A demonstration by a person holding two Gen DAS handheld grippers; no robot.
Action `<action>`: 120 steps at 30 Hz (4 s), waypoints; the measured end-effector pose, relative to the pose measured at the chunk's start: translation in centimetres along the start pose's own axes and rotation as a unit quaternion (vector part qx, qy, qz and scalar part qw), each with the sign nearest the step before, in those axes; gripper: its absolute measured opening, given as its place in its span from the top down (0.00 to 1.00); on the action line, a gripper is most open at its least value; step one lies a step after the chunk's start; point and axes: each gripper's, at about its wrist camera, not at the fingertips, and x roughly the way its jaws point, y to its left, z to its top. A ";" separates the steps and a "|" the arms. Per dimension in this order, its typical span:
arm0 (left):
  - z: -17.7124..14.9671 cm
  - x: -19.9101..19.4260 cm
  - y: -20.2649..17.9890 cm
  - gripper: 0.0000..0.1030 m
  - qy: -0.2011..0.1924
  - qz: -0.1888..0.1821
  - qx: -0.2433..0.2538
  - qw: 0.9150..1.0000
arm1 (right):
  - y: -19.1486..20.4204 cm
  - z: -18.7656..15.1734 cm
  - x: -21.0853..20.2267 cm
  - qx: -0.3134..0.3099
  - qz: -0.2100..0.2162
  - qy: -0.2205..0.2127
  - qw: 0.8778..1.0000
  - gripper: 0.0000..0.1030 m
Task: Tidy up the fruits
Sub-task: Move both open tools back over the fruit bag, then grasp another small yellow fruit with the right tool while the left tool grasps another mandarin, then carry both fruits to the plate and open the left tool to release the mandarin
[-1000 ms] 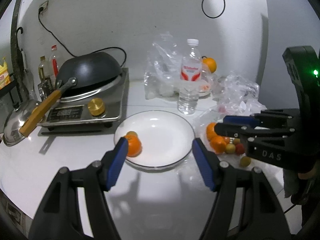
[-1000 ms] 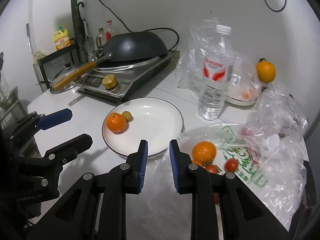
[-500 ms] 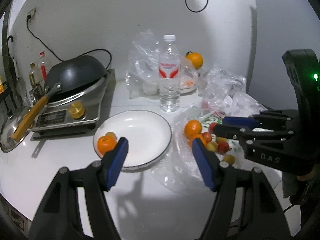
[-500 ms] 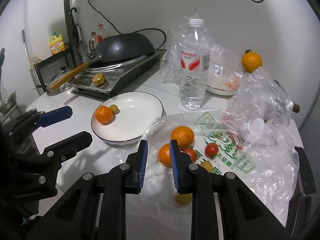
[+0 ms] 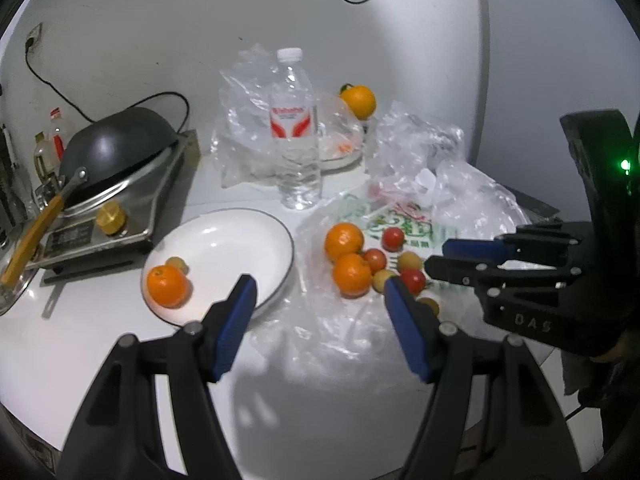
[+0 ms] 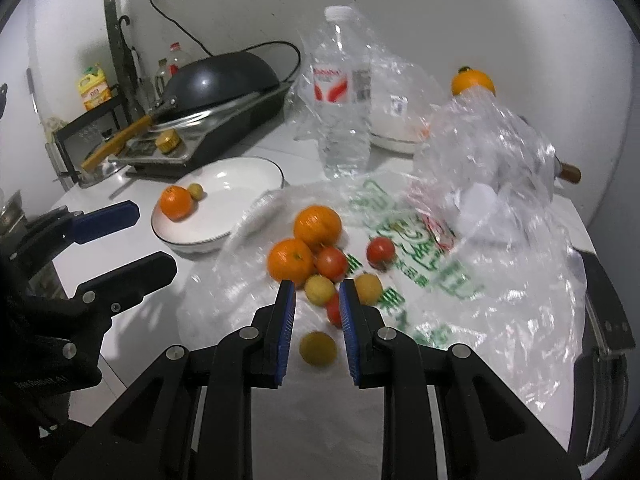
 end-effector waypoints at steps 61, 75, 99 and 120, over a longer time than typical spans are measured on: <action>0.8 12.3 -4.2 0.61 0.116 0.003 0.143 0.983 | -7.3 -1.2 2.2 0.045 0.011 -0.003 0.999 0.73; 1.7 9.4 -4.2 0.62 0.085 -0.026 0.126 0.988 | -6.1 -0.7 1.2 0.034 -0.001 -0.009 0.999 0.73; 1.3 2.3 3.2 0.62 0.028 0.010 0.063 0.998 | 0.7 2.1 -0.4 -0.020 -0.005 -0.028 0.999 0.73; -0.3 3.3 9.3 0.62 0.038 0.045 0.020 0.998 | 4.8 4.3 1.7 -0.054 0.004 -0.016 0.998 0.73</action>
